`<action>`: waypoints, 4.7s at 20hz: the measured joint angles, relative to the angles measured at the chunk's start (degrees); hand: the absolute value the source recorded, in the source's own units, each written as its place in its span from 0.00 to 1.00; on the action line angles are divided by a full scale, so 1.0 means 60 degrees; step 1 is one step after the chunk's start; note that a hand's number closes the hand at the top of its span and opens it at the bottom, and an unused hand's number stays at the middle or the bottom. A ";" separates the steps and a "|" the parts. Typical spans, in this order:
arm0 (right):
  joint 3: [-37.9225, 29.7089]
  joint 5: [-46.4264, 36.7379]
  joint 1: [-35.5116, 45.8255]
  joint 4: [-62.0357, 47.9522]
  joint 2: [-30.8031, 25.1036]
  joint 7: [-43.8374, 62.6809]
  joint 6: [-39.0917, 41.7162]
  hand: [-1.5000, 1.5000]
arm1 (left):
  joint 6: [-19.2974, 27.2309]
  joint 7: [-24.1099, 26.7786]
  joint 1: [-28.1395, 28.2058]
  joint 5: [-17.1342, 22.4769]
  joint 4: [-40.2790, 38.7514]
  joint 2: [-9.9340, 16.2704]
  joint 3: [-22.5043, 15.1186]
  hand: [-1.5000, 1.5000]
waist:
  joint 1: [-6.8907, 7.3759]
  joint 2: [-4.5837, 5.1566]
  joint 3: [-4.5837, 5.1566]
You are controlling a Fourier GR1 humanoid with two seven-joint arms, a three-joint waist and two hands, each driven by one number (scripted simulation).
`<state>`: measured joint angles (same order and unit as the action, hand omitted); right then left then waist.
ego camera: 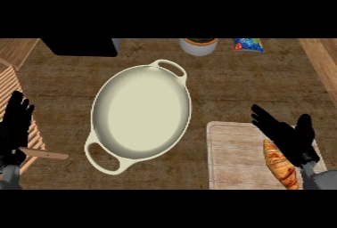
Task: Pick the croissant from the cutting board and place it in the pot
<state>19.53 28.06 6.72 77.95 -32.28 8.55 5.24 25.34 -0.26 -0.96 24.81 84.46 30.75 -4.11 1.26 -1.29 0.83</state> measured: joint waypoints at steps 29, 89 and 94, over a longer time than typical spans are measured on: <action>-0.0510 -0.7693 -0.2242 0.2753 -0.4564 -0.1729 -0.4688 0.00 | -0.2874 -0.1783 0.1230 -0.3109 -0.1866 0.0477 0.2788 0.50 | -0.0944 0.0098 -0.0304; 0.3446 -1.0928 0.0860 0.1621 -0.1569 0.7003 0.1697 1.00 | -0.4551 -0.1349 -0.0656 -0.5726 -0.2619 -0.0791 0.3606 0.50 | 0.0077 0.0184 -0.0271; 0.4159 -1.1159 0.1471 0.2048 0.0866 0.7792 0.1607 1.00 | -0.4549 -0.1411 -0.1043 -0.5798 -0.2803 -0.0801 0.3382 0.50 | 0.0383 0.0201 -0.0229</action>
<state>44.48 -38.90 15.55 90.23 -27.09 55.30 14.88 -1.95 -8.72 -7.22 -9.98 67.64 25.95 16.18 3.56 -0.09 -0.55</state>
